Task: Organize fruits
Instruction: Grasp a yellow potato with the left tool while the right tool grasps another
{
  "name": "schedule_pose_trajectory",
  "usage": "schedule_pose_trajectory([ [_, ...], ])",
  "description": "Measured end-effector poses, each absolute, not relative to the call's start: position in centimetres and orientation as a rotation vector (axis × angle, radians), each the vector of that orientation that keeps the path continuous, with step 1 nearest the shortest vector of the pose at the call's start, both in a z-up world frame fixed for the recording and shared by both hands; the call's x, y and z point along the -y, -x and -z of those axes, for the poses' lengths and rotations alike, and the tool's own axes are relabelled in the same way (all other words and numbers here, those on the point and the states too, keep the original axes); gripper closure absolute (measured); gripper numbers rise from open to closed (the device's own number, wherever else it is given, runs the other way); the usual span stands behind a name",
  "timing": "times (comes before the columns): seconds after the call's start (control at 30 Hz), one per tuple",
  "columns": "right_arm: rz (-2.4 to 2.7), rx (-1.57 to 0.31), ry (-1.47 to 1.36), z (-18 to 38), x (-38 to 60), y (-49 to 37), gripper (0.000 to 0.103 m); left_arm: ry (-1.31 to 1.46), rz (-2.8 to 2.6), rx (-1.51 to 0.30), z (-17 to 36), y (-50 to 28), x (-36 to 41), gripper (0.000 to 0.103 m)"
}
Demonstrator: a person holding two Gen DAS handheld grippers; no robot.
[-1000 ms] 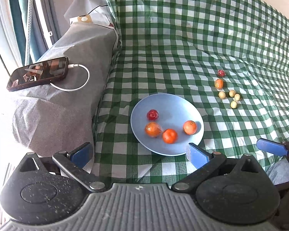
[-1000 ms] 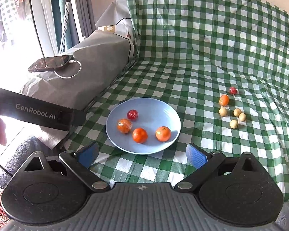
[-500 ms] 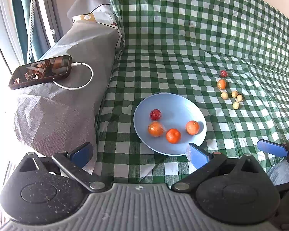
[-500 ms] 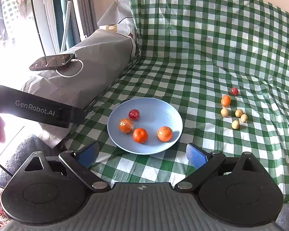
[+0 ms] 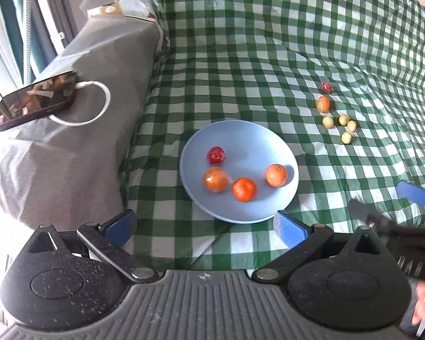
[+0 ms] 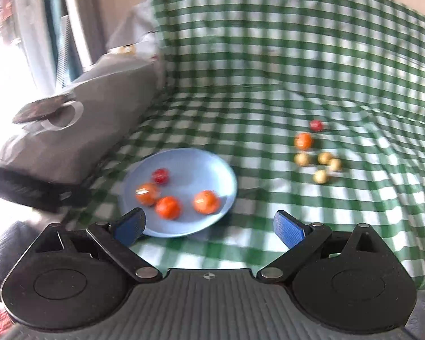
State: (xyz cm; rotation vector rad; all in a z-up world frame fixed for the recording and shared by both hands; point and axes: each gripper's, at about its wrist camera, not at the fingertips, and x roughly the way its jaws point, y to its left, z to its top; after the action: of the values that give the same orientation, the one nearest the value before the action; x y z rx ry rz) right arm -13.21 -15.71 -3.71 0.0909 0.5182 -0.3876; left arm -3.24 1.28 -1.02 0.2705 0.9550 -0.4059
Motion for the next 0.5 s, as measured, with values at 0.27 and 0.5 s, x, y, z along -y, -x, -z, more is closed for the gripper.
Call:
schedule_pose_trajectory([
  [0.27,0.642,-0.458,-0.169,4.9,27.1,13.3,0.006,-0.296,0.490,-0.931,2.2,-0.4,8.1,0.000],
  [0.5,0.721,-0.521,-0.154,8.6,37.7,9.2,0.006,-0.302,0.618,-0.958,8.1,-5.8,19.9,0.000],
])
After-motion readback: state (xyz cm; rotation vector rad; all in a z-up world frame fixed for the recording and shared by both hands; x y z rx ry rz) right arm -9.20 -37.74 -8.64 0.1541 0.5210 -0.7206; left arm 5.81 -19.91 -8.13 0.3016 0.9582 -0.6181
